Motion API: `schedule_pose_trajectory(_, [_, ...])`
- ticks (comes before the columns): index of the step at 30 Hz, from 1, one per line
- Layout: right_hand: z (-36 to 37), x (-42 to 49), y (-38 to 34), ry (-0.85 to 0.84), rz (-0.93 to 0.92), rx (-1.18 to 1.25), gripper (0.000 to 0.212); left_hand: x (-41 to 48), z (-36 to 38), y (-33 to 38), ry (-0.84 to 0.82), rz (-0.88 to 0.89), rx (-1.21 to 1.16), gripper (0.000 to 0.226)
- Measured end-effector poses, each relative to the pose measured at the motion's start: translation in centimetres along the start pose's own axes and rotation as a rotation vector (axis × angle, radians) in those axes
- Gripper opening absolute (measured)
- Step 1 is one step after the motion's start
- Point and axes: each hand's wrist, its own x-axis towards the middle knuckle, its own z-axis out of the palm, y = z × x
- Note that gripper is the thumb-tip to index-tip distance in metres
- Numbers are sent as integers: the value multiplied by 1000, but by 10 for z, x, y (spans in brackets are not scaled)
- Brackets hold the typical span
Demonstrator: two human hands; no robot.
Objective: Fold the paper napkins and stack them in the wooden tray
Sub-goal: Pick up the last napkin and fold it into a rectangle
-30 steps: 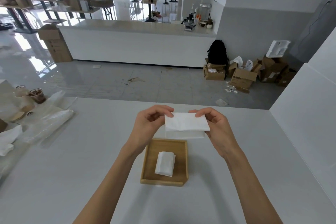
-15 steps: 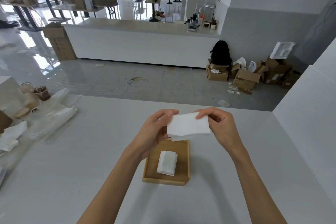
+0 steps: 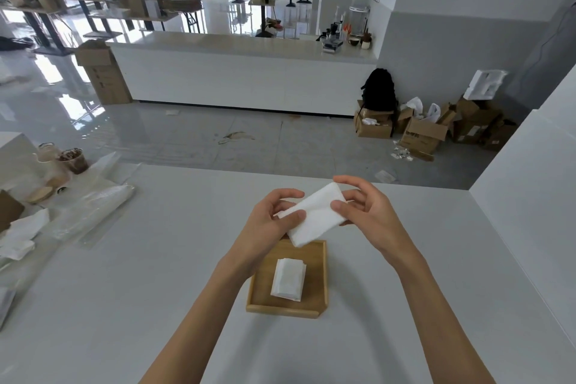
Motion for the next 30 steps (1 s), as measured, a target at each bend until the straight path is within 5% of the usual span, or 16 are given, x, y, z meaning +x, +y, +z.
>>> schedule_pose_trajectory(4, [1,4,-10,-122,-58,-96,43,-5,4,-2,-52,-40,73,17])
schedule_pose_trajectory(15, [28,-23,16,-2,37,24,46,-33,15,-28,81,-94,-125,15])
schedule_pose_trajectory(22, [40,-52,35,-176,32,-53,61,-45,12,-42,167,-113,-93,16])
schedule_pose_trajectory(30, [51,-60,51,-48,83,-36,39,-49,6,-57,170,33,11,55])
